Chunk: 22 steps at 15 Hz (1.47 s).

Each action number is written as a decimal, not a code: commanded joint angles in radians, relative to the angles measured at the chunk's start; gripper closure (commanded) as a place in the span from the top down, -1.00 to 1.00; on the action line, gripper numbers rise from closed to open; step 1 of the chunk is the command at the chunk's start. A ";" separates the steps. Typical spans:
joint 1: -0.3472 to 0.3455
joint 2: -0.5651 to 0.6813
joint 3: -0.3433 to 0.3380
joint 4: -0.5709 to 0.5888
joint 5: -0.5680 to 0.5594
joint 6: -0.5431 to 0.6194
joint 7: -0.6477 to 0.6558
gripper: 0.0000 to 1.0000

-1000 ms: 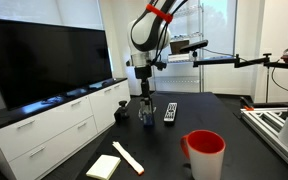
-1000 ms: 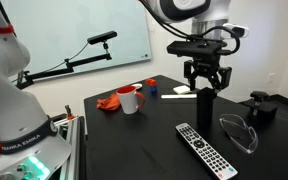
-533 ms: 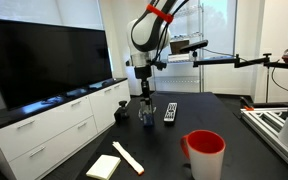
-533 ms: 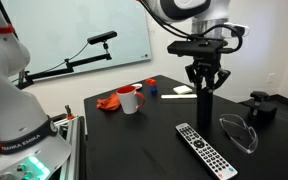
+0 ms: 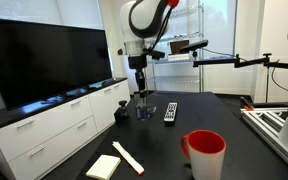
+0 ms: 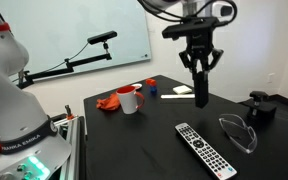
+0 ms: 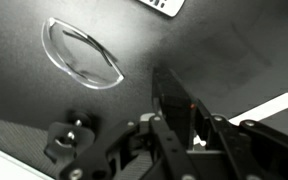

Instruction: Put the black object into the mug

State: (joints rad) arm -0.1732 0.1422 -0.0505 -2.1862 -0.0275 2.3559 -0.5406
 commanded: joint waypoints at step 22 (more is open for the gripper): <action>0.374 -0.506 0.089 -0.215 -0.067 -0.395 -0.483 -0.84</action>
State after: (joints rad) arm 0.1898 -0.3504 0.0303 -2.4032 -0.0768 1.9838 -0.9709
